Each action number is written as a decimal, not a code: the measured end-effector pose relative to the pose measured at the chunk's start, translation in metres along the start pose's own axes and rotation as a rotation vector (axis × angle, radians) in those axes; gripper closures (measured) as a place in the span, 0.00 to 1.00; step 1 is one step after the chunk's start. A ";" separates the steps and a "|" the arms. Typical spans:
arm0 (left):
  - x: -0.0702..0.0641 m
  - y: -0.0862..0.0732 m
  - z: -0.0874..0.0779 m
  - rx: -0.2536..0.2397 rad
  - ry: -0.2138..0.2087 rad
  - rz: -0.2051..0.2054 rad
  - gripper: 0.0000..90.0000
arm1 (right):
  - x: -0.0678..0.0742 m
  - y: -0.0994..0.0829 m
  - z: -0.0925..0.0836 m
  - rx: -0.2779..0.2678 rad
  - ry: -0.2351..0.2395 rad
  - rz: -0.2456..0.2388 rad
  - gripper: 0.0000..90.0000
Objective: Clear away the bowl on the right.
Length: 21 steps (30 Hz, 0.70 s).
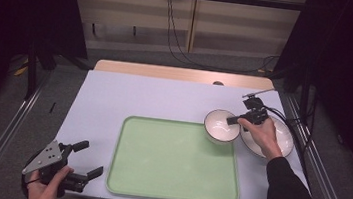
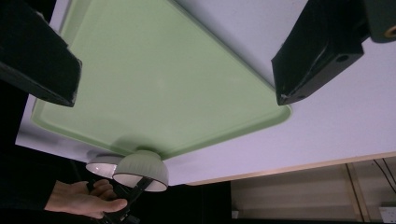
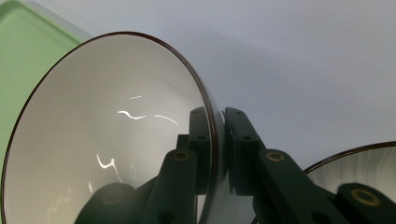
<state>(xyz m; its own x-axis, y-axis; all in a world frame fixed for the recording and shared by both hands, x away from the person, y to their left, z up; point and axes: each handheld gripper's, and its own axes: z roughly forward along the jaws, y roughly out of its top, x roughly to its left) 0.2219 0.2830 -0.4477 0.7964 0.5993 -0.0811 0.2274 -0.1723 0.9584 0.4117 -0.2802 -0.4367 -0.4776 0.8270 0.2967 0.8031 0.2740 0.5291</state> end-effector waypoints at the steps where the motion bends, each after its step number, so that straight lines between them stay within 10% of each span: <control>1: 0.000 0.000 0.000 -0.001 0.002 -0.003 0.01 | 0.000 0.000 0.001 0.006 -0.008 0.000 0.91; 21: -0.001 0.000 0.001 -0.008 0.007 -0.011 0.01 | 0.000 -0.007 0.009 0.020 -0.042 -0.005 0.92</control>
<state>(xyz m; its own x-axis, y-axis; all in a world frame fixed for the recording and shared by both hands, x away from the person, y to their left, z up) 0.2216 0.2815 -0.4479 0.7900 0.6065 -0.0901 0.2318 -0.1594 0.9596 0.4094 -0.2776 -0.4471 -0.4670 0.8451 0.2602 0.8078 0.2880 0.5143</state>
